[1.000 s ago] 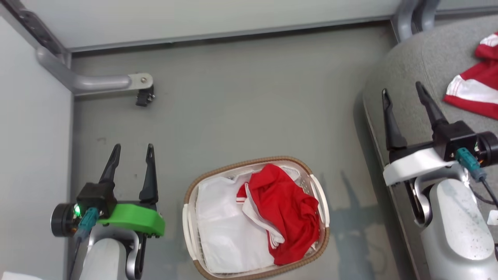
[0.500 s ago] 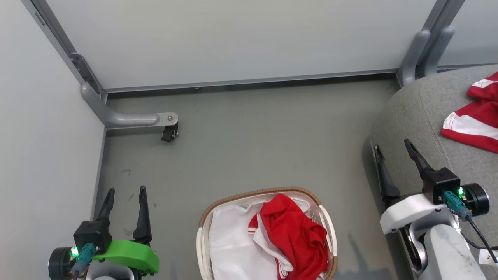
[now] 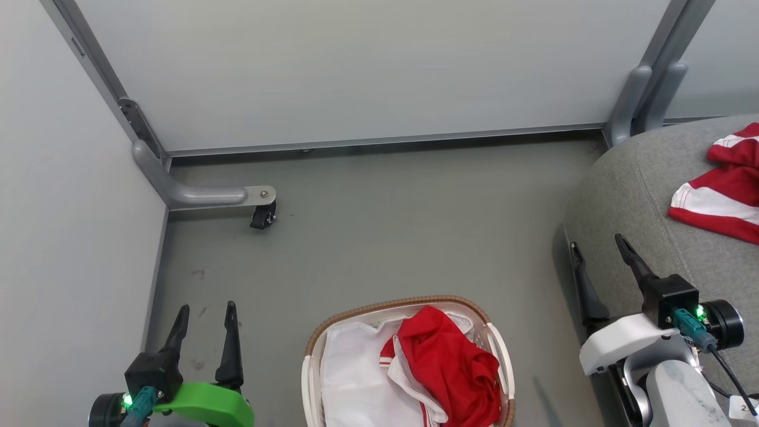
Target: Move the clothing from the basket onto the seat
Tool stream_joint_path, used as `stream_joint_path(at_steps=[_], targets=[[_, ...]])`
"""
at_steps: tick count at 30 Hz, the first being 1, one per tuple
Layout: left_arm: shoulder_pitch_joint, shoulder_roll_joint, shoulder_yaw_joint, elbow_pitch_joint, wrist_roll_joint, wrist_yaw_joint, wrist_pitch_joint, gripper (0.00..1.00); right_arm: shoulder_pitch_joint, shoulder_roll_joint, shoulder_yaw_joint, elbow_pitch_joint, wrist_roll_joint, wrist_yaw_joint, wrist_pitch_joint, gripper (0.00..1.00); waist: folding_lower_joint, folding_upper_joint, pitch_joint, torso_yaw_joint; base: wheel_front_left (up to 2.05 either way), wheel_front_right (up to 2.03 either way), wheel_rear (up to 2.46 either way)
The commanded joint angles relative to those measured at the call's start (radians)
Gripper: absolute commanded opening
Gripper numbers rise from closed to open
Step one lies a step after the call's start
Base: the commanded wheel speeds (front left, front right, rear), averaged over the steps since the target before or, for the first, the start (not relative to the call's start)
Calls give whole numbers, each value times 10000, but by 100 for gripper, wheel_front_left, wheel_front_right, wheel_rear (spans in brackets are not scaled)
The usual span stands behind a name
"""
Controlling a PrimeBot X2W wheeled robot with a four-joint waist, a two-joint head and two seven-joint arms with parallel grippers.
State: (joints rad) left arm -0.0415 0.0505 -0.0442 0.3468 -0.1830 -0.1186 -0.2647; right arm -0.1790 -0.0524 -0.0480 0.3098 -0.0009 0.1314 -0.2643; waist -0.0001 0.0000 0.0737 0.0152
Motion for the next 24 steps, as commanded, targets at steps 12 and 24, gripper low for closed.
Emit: stream_joint_path(at_steps=[12, 24], targets=[[-957, 13, -808, 444, -436, -80, 6, 100, -864, -2, 176, -571, 131, -14, -3, 100, 1, 0, 1212, -418, 0, 0, 0], [-2604, 17, -1829, 1044, -708, -132, 6, 100, -2253, 3, 668, -1244, 603, -14, -3, 100, 1, 0, 3133, -1241, 0, 0, 0]])
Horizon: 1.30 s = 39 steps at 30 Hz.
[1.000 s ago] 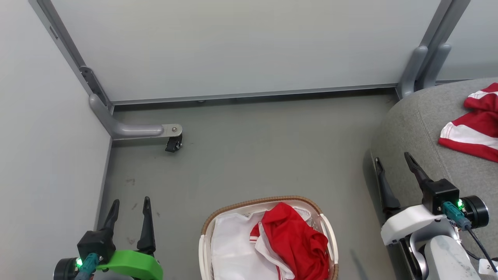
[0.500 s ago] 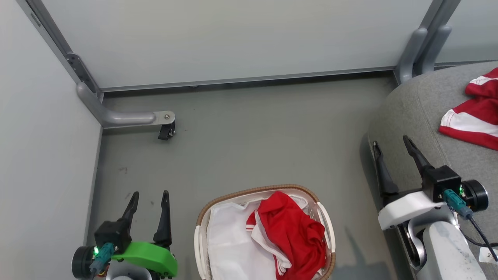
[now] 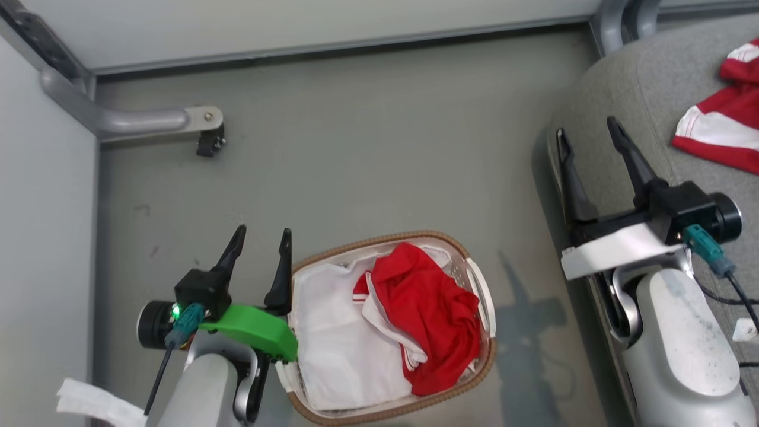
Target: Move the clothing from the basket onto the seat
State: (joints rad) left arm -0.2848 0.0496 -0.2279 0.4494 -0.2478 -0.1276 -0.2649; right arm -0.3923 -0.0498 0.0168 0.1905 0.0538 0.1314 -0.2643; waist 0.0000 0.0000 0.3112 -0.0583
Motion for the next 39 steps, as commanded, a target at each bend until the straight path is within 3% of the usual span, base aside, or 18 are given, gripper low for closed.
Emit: stream_joint_path(at_steps=[1, 18, 39], targets=[[-299, 27, -83, 92, -97, -43, 8, 100, -216, -27, 42, -113, 90, -14, -3, 100, 0, 0, 892, -566, 0, 0, 0], [-2504, 358, -1880, 2315, -796, -39, 8, 100, -1568, -21, 554, -1185, 813, -12, -2, 100, 0, 0, 3313, -1723, 0, 0, 0], [-4371, 807, -4386, 5331, -2545, -40, 8, 100, -2077, -21, 432, -1748, 1124, -14, -2, 100, 0, 0, 5130, -2262, 0, 0, 0]])
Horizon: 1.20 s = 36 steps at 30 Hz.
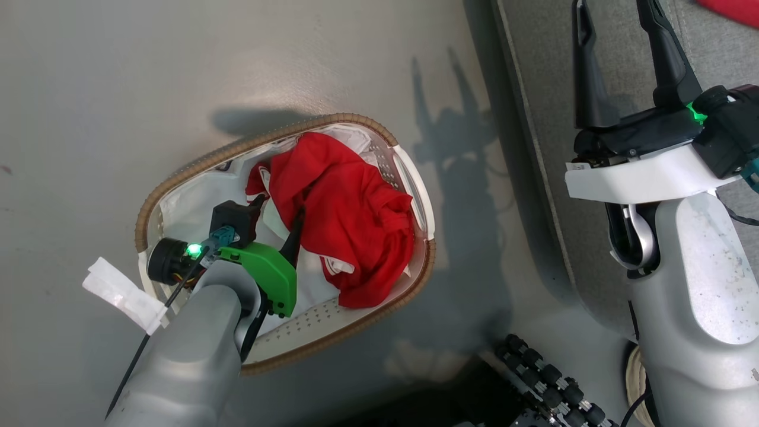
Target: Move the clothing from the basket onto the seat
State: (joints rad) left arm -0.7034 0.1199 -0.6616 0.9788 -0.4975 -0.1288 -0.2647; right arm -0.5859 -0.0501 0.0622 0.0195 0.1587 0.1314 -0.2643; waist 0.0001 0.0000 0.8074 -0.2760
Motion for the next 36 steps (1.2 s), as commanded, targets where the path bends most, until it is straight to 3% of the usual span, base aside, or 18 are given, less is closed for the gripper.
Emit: stream_joint_path(at_steps=[1, 5, 6, 7, 8, 15, 25, 36], targets=[[-237, 89, -125, 160, -132, -28, 6, 100, -144, -17, -24, -36, 84, -12, -2, 100, -1, 0, 190, -87, 0, 0, 0], [-434, 83, -467, 423, -421, -29, 6, 100, -153, -20, -34, -1, 123, -14, -2, 100, -1, 0, 227, -87, 0, 0, 0], [-452, 96, -581, 452, -474, -29, 6, 72, -156, -18, -33, 22, 123, -12, -2, 100, -1, 0, 213, -85, 0, 0, 0], [-457, 108, -643, 482, -569, -29, 6, 9, -157, -18, -32, 43, 125, -12, -2, 100, -1, 0, 197, -82, 0, 0, 0], [-449, 126, -720, 496, -663, -29, 6, 0, -159, -20, -30, 79, 132, -12, -2, 100, -1, 0, 168, -81, 0, 0, 0], [-280, 219, -1044, 310, -999, -29, 6, 0, -87, -18, -99, 228, 61, -12, -2, 100, -1, 0, -266, -3, 0, 0, 0], [886, 107, -736, -635, -777, -29, 6, 0, 607, -23, -235, 734, -257, -14, -2, 100, -1, 0, -2111, 512, 0, 0, 0], [2362, 196, 451, -2621, 143, -29, 5, 0, 1432, -27, -328, 1221, -595, -14, -2, 100, -1, 0, -3937, 1257, 0, 0, 0]])
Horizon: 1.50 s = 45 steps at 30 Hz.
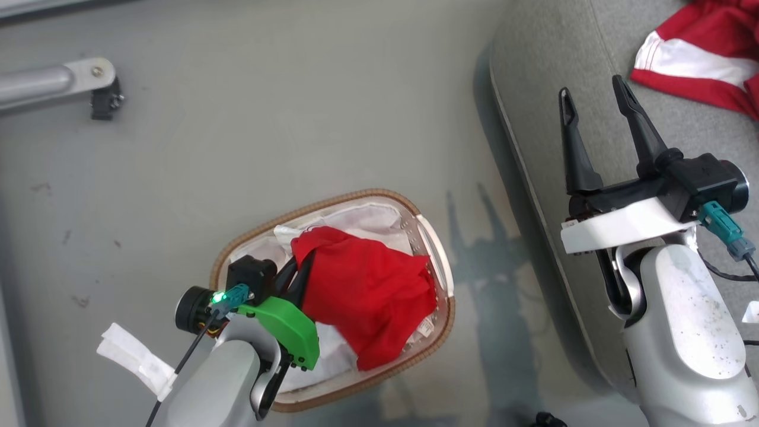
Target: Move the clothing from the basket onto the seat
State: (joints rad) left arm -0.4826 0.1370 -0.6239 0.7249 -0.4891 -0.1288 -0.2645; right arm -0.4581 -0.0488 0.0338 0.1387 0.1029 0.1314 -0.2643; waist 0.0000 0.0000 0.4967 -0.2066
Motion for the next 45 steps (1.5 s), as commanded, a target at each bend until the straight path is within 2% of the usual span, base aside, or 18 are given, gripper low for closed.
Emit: stream_joint_path(at_steps=[1, 9, 21, 28, 36, 40, 45], targets=[[267, 8, 230, -306, 173, -29, 3, 0, 221, -39, -59, 48, -75, -12, -2, 100, 0, 0, -946, 628, 0, 0, 0], [1268, -124, 1296, -2237, 1059, -29, -2, 0, 760, -41, -34, 301, -158, -14, -2, 100, 0, 0, -1936, 1038, 0, 0, 0], [1755, -403, 2482, -4699, 1660, -29, -2, 0, 1587, -39, -2, 575, -171, -14, -2, 100, 0, 0, -3119, 1526, 0, 0, 0], [1596, -482, 2837, -5756, 1799, -29, -2, 0, 2154, -39, 129, 752, -69, -12, -2, 100, 0, 0, -3737, 1619, 0, 0, 0], [1559, -601, 3122, -6324, 1886, -29, -2, 0, 2727, -36, 327, 912, -110, -14, -2, 100, 0, 0, -4169, 1634, 0, 0, 0], [1573, -661, 3100, -6406, 1928, -30, -2, 0, 2895, -36, 796, 999, -274, -12, -2, 100, 0, 0, -4232, 1711, 0, 0, 0], [1594, -729, 2934, -6485, 1888, -30, -1, 0, 2751, -35, 2049, 1163, -155, -12, -2, 100, 0, 0, -4234, 1891, 0, 0, 0]])
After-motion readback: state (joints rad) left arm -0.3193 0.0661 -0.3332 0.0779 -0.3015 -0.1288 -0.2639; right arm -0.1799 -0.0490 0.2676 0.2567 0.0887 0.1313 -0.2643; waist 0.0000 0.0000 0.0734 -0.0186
